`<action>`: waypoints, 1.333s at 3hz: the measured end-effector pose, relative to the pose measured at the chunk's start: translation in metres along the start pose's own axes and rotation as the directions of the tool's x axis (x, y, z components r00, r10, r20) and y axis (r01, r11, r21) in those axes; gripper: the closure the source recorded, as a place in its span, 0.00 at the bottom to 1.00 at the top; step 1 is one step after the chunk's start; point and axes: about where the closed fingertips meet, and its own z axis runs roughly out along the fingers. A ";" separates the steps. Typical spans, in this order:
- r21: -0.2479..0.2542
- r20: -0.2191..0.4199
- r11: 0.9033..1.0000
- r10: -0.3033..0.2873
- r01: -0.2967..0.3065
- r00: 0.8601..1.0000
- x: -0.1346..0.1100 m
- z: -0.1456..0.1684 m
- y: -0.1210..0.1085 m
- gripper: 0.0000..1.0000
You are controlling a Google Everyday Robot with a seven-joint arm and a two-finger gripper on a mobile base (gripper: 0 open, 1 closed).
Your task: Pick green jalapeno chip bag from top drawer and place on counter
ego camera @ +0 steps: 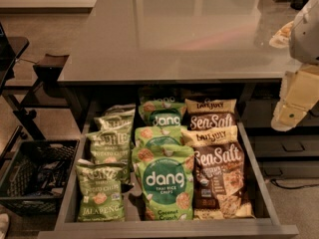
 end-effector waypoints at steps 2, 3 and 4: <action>-0.030 -0.002 0.999 0.021 -0.021 1.000 0.003 0.026 0.015 0.00; -0.131 0.023 0.989 0.068 -0.065 0.997 0.006 0.081 0.051 0.00; -0.187 0.049 0.982 0.028 -0.019 0.998 -0.009 0.111 0.079 0.00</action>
Offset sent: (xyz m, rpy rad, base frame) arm -0.0219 0.0149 -0.0944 0.0328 0.1208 -0.0419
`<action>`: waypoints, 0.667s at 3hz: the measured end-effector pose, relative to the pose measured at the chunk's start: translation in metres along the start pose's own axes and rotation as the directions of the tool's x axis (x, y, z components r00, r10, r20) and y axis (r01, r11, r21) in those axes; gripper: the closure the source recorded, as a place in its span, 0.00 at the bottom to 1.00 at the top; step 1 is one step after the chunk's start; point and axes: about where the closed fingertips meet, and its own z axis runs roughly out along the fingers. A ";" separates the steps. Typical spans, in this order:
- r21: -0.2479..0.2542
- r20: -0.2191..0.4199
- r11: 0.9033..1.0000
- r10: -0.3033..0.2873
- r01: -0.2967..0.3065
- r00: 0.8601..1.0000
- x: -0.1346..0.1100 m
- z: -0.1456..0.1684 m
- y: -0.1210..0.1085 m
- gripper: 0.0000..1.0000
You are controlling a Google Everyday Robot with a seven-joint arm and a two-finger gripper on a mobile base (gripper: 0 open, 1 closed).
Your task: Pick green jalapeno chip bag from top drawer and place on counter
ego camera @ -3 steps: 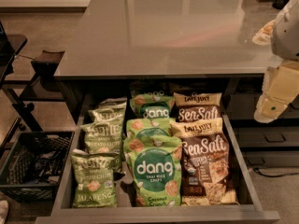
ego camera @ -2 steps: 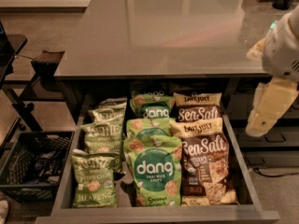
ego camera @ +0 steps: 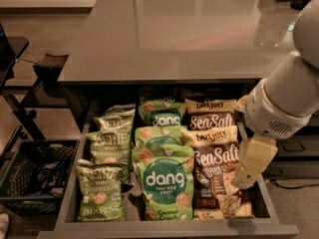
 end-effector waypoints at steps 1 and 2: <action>-0.006 -0.003 1.000 -0.001 0.001 1.000 0.001 0.003 0.002 0.00; 0.013 0.073 0.999 -0.041 0.040 0.996 -0.030 0.008 0.020 0.00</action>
Offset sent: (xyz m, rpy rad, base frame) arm -0.0299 0.1004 0.0022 0.1889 -0.1214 0.1123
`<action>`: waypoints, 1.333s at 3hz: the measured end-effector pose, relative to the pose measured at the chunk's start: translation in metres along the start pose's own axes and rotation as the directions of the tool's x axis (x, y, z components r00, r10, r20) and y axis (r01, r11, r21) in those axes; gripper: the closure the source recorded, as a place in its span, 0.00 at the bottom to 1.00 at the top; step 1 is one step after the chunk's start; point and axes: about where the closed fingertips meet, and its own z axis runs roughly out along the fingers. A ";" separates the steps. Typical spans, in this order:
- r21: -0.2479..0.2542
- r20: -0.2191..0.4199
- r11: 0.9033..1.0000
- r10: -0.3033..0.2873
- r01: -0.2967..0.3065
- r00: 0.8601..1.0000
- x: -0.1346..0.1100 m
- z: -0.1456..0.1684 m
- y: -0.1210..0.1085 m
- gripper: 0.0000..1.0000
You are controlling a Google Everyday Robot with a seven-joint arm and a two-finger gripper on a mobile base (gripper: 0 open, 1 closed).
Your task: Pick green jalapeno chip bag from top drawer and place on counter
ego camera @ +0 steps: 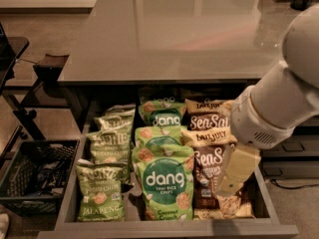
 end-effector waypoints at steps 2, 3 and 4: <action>0.068 0.266 0.968 -0.251 0.242 0.931 -0.142 0.011 0.062 0.00; 0.068 0.265 0.968 -0.251 0.242 0.931 -0.142 0.011 0.062 0.00; 0.074 0.310 0.969 -0.247 0.236 0.918 -0.162 0.035 0.069 0.00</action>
Offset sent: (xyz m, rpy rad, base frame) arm -0.0517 0.2252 0.0467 0.3341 -0.2516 0.3946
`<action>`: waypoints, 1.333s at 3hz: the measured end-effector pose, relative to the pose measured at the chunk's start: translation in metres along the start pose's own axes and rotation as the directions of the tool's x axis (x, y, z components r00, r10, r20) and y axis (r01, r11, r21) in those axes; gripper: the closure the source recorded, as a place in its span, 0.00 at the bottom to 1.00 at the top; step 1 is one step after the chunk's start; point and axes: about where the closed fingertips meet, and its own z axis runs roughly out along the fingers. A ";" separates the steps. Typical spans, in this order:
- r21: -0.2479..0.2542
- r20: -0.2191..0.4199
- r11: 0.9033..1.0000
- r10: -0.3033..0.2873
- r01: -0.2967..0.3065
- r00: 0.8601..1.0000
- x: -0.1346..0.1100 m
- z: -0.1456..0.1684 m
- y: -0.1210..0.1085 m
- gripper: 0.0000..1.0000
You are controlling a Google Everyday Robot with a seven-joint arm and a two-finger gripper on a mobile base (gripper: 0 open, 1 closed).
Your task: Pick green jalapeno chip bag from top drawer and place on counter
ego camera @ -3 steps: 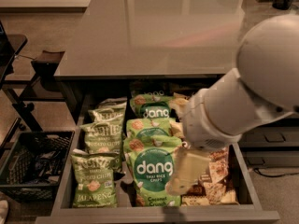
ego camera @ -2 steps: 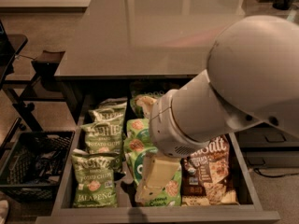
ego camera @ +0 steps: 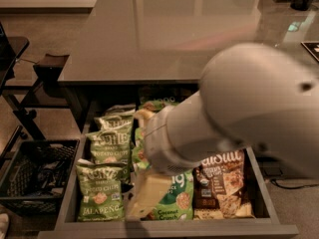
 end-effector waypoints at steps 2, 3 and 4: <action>0.003 0.043 0.998 -0.058 0.058 0.997 -0.029 0.110 0.005 0.00; 0.008 0.040 0.999 -0.038 0.038 0.998 0.019 0.141 -0.028 0.00; 0.006 0.032 0.999 -0.046 0.046 0.998 0.017 0.142 -0.027 0.00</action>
Offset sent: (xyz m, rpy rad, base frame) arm 0.0371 0.1140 -0.1092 0.0302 -0.0840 0.0583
